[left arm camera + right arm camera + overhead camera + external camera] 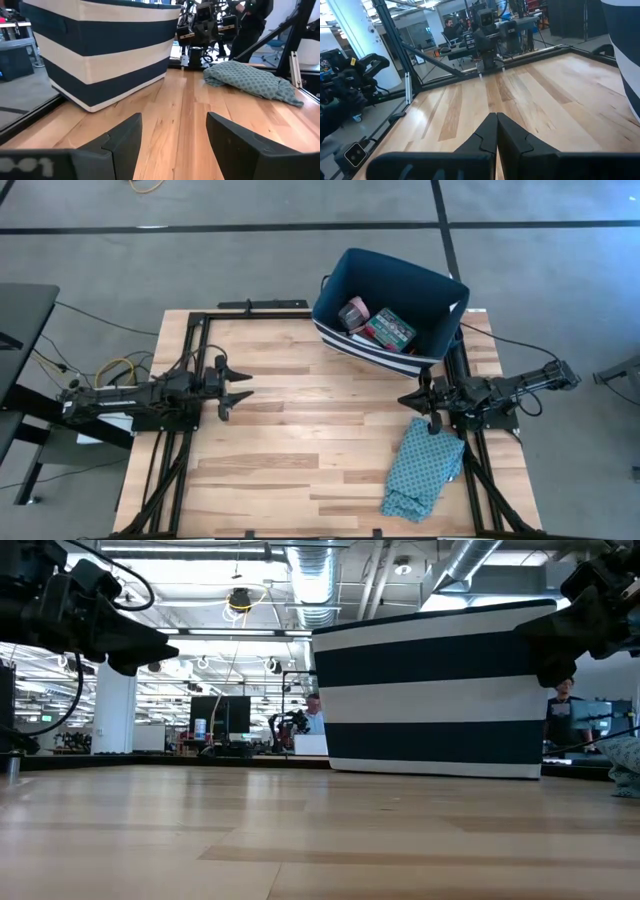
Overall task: Pick & place medical supplies in basket/bin
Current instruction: Return to Home Position
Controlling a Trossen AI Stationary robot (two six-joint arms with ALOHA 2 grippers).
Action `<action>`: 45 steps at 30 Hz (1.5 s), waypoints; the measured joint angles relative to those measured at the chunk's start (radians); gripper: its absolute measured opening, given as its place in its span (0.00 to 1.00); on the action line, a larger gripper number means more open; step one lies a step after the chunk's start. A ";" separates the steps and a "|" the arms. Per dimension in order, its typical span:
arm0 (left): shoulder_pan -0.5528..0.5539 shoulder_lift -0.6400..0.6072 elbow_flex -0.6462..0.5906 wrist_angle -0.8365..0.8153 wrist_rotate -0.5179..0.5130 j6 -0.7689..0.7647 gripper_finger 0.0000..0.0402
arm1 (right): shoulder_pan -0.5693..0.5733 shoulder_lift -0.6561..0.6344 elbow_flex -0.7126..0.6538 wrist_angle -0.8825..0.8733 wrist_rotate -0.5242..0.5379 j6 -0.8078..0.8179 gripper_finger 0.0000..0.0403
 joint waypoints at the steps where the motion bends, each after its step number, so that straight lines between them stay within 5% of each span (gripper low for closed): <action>1: 0.000 0.000 0.000 -0.001 0.002 0.002 0.52 | 0.000 0.000 0.000 0.000 0.000 0.000 0.00; 45: 0.000 0.000 0.000 -0.008 0.007 -0.002 0.52 | 0.000 0.000 0.000 -0.001 0.000 0.000 0.00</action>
